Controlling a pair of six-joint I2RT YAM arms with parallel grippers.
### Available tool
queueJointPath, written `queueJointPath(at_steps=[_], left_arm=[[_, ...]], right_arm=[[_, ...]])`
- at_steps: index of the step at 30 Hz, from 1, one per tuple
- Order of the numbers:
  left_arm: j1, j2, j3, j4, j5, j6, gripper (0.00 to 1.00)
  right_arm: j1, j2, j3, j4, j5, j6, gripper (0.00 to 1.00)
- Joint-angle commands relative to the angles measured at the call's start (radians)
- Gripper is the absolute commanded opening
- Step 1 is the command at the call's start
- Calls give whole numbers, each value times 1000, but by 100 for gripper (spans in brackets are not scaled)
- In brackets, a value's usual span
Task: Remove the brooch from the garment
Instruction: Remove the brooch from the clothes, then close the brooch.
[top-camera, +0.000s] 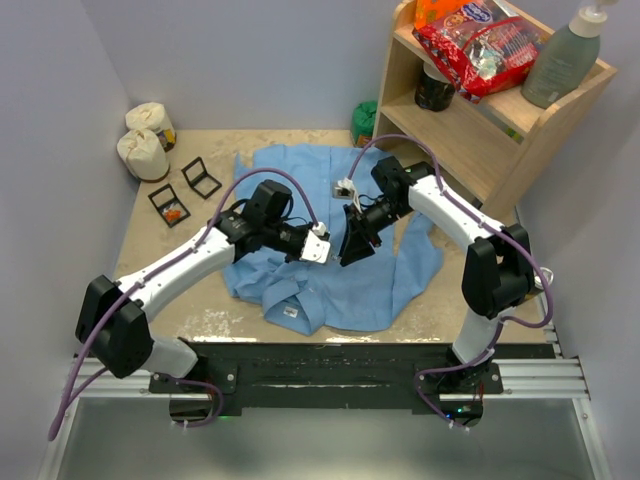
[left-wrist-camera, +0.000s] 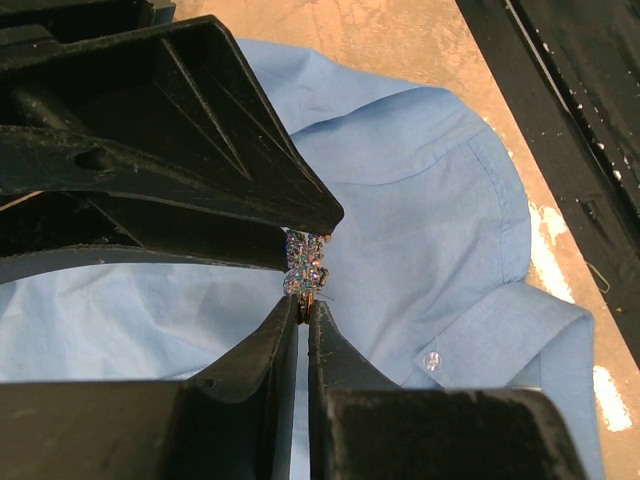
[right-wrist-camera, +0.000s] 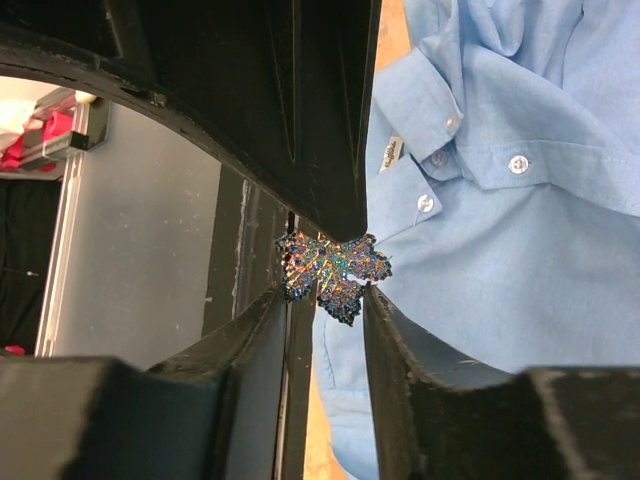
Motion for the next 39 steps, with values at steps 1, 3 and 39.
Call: queueJointPath(at_steps=[1, 3, 39], left_arm=[[-11, 5, 59, -74, 20, -49, 0], [-11, -7, 56, -92, 23, -46, 0], [36, 153, 255, -212, 69, -306, 0]], right_arm=[[-2, -70, 56, 22, 52, -19, 41], [-5, -75, 65, 22, 65, -21, 44], [42, -435, -462, 751, 230, 270, 35]])
